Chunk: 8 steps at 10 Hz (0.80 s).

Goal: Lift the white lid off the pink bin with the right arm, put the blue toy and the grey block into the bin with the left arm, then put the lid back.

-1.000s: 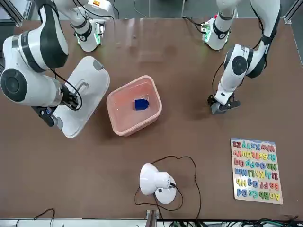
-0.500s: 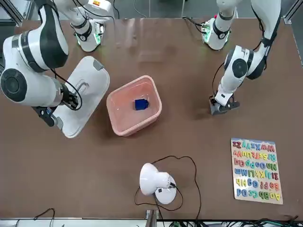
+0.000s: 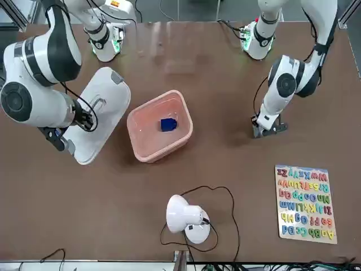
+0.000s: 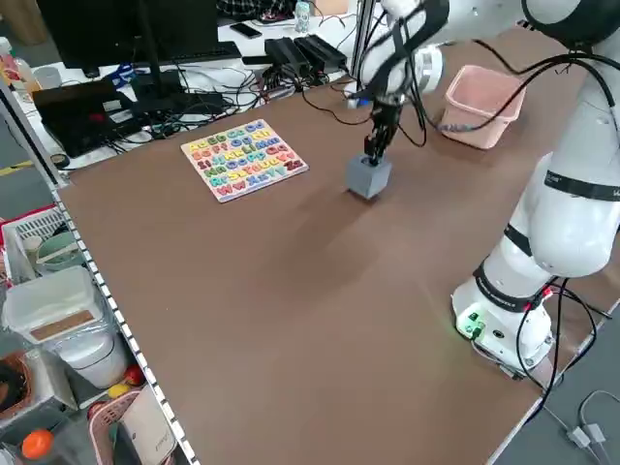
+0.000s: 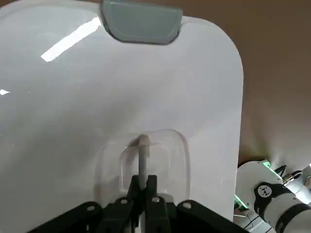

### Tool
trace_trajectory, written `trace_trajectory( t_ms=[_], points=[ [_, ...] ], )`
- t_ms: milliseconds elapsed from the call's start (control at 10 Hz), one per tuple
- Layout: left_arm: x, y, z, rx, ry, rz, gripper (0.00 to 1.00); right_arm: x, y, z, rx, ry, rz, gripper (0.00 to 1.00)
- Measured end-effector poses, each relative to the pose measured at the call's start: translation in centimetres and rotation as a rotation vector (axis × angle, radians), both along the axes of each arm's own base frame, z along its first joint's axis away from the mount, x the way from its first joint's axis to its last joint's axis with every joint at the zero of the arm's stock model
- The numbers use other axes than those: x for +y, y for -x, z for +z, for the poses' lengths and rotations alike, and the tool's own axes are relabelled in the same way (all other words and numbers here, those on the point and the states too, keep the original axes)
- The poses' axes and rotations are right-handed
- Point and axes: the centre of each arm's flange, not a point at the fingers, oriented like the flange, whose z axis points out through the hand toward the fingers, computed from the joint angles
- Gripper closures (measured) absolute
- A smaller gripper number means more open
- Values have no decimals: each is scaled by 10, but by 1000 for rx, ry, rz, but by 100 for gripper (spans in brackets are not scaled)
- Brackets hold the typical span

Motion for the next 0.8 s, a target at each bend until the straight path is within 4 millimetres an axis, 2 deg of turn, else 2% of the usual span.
trace_trajectory(
  t_ms=[200, 400, 600, 800],
  points=[
    [-33, -23, 52, -8, 26, 74, 72, 0, 0, 0, 0, 0, 0, 93],
    [-67, -37, 90, -64, 96, 190, 72, 0, 0, 0, 0, 0, 0, 93],
    [-120, -35, 121, -96, 134, 286, 72, 0, 0, 0, 0, 0, 0, 93],
    [-186, -34, 157, -107, 200, 393, 72, 0, 0, 0, 0, 0, 0, 93]
  ],
)
